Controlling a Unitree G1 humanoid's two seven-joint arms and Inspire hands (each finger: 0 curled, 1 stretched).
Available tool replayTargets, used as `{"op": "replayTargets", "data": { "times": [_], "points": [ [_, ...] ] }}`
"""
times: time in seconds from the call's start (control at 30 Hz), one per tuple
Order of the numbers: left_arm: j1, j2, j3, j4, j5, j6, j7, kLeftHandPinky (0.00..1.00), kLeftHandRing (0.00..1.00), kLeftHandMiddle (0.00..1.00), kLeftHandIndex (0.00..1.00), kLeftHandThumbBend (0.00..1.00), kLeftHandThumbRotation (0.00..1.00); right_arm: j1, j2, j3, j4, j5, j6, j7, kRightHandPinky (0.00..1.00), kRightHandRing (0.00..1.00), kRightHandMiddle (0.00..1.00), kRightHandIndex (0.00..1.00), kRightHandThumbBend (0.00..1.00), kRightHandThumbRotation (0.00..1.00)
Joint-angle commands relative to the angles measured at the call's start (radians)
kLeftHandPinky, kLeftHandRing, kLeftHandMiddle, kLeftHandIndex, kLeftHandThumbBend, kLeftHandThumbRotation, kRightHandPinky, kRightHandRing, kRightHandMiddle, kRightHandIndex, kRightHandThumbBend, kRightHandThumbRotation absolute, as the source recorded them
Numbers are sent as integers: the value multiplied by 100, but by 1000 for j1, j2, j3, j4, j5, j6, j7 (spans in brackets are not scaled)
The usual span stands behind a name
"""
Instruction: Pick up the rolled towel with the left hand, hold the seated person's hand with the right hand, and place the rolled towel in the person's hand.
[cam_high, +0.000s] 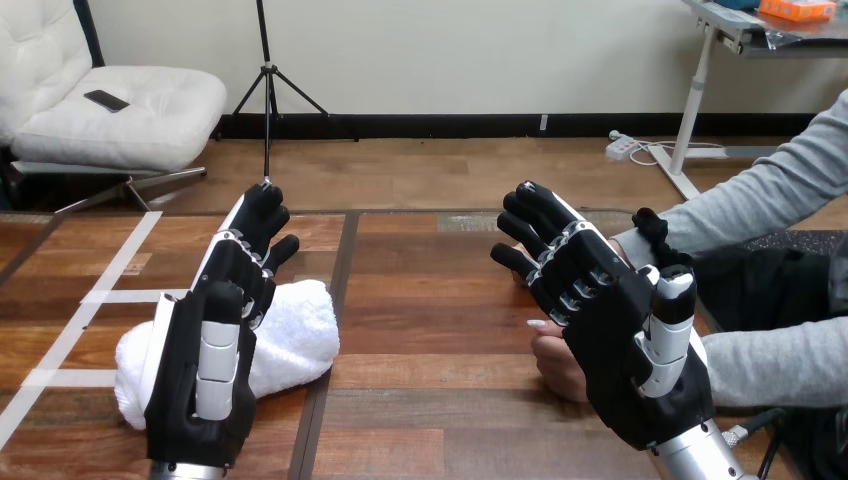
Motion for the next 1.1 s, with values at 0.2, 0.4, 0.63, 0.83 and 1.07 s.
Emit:
{"op": "replayTargets", "data": {
  "times": [0.2, 0.4, 0.63, 0.83, 1.07],
  "points": [
    [-23, -4, 1, -39, -5, -18, -3, 91, 95, 94, 90, 78, 96, -41, 1, -3, -27, 6, -18, 2, 92, 96, 94, 90, 91, 100],
    [-23, -3, 1, -40, -4, -18, -4, 91, 95, 95, 91, 78, 96, -41, 1, -3, -26, 3, -21, 1, 91, 95, 93, 90, 91, 100],
    [-23, -3, 0, -41, -3, -15, -3, 92, 95, 95, 91, 78, 96, -40, 2, -2, -30, 0, -22, -2, 91, 95, 93, 90, 91, 100],
    [-24, -3, 1, -39, 2, -17, 0, 92, 95, 95, 91, 78, 95, -40, 1, -2, -30, 5, -16, 2, 91, 95, 94, 90, 90, 100],
    [-33, 4, 9, -35, 41, -28, 17, 90, 95, 95, 91, 79, 97, -43, 2, -3, -27, 4, -17, 0, 90, 95, 94, 90, 90, 100]
  ]
}}
